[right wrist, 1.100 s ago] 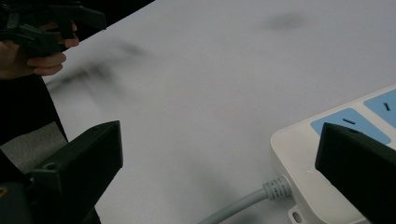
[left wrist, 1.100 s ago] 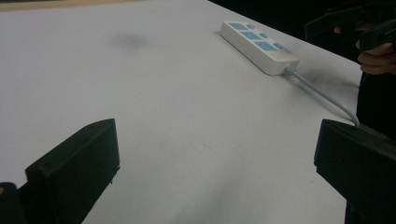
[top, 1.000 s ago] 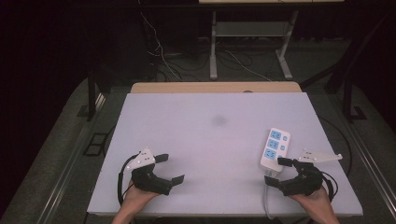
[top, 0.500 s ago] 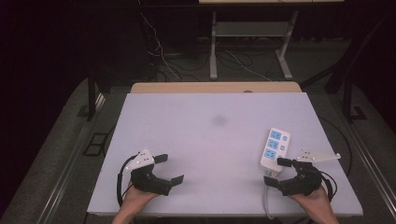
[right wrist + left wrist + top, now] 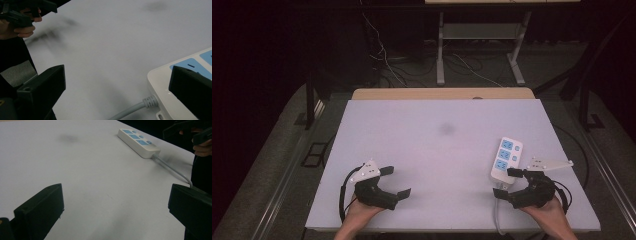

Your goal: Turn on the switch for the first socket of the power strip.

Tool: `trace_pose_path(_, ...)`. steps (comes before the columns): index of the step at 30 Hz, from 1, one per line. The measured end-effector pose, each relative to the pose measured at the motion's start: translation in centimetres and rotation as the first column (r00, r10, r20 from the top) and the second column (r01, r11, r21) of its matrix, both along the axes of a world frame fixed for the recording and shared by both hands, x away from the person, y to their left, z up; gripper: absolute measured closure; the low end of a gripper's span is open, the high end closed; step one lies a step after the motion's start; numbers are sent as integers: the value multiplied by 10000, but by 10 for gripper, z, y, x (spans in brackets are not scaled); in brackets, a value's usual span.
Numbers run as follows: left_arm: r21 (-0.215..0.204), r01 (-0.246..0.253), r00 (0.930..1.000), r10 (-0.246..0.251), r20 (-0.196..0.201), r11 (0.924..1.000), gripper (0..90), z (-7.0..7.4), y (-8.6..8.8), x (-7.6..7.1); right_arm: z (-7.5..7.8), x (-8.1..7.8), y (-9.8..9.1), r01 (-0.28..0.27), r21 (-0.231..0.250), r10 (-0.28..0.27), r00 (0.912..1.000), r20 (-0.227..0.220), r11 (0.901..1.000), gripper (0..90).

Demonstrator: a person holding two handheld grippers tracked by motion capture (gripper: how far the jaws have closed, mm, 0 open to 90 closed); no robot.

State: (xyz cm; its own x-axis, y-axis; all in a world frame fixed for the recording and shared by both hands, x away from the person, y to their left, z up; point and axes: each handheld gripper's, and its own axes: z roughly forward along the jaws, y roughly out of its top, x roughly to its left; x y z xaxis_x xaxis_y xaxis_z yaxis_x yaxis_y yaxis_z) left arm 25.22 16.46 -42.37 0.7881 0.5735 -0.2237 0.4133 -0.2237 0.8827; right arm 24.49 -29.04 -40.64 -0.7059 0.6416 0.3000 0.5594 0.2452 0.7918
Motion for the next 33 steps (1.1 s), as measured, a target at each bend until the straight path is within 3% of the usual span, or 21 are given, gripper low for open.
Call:
trace_pose_path(14,13,-40,10000,40,-19,10000,0,-1,1,1,10,6,1,-261,-248,258,9996,-135,9994,4)
trace_pose_path(33,-1,-90,10000,90,-43,10000,0,-1,2,1,26,24,-19,-107,-656,92,9997,-223,9978,4)
